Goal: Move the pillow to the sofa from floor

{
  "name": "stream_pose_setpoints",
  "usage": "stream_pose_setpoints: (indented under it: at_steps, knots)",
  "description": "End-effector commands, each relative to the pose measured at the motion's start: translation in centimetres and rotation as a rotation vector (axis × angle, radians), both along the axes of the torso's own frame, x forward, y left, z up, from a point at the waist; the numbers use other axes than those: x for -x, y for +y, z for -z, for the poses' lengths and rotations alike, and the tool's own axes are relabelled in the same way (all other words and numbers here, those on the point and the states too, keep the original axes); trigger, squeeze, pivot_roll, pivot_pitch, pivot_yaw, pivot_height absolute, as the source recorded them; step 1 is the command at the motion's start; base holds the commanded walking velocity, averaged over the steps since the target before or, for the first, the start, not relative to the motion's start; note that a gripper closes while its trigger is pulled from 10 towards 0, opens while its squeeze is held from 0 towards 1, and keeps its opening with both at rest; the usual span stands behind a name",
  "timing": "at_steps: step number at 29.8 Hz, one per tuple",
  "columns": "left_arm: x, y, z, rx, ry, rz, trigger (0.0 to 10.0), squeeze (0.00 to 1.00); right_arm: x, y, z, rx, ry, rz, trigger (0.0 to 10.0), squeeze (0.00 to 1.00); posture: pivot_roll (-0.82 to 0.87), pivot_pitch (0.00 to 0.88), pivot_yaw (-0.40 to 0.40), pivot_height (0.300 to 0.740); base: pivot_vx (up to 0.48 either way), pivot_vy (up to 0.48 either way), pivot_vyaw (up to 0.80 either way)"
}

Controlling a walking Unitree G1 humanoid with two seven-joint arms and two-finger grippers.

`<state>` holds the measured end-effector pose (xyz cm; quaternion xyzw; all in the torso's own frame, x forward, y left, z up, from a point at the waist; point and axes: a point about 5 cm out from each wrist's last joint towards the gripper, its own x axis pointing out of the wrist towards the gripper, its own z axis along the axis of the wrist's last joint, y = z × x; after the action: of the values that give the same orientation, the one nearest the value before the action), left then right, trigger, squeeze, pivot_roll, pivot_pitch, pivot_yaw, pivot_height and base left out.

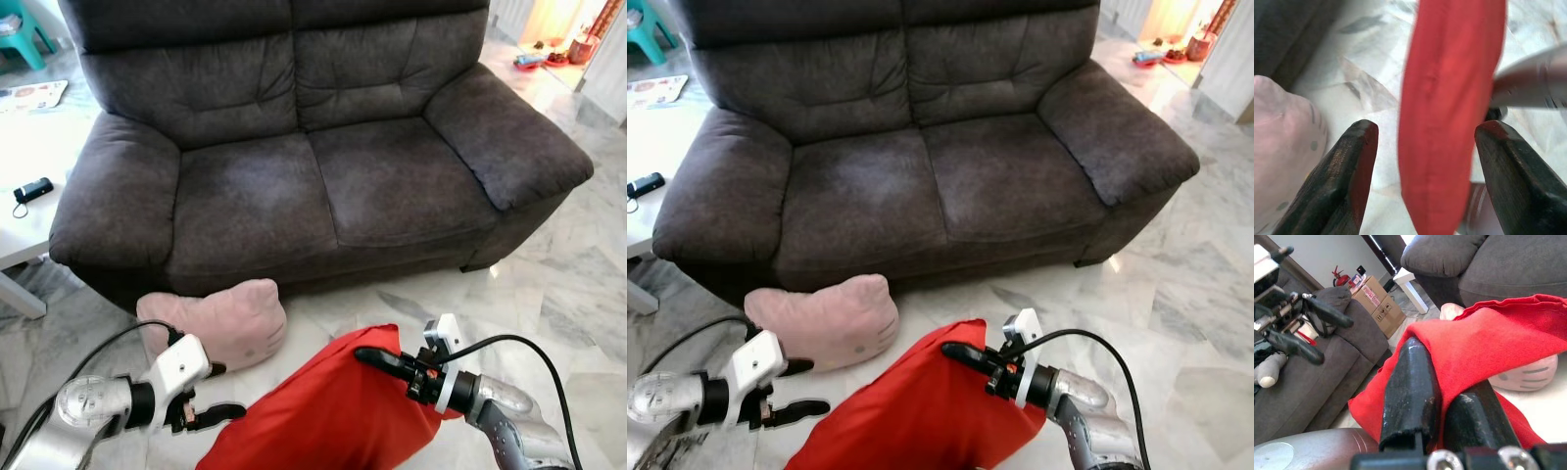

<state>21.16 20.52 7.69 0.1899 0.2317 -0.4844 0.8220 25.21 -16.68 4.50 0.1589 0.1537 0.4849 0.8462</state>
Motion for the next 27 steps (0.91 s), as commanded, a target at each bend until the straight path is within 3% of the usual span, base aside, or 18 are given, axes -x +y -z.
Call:
stream_pose_setpoints:
  at_steps: [1,8,16,27]
  knots:
    - [0.7,-0.1,0.0,-0.052,-0.020,0.042,10.0,0.00,-0.8,0.6,-2.3,-0.063,-0.117,-0.035,10.0,0.00,0.00,0.118,0.014,0.740,0.000,0.000,0.00]
    - [1.4,0.2,1.6,-0.092,-0.061,-0.001,10.0,0.00,-1.1,1.0,-3.1,-0.104,-0.138,-0.042,10.0,0.00,0.01,0.122,0.012,0.740,0.000,0.000,0.00]
    - [0.1,2.0,2.5,-0.156,-0.166,-0.089,10.0,0.00,-0.9,0.7,-4.8,-0.171,-0.178,-0.106,10.0,0.00,0.00,0.122,0.005,0.740,0.000,0.000,0.00]
    - [-1.0,2.4,2.1,-0.159,-0.214,-0.088,10.0,0.00,0.3,0.9,-4.7,-0.151,-0.168,-0.199,10.0,0.00,0.00,0.125,0.004,0.740,0.000,0.000,0.00]
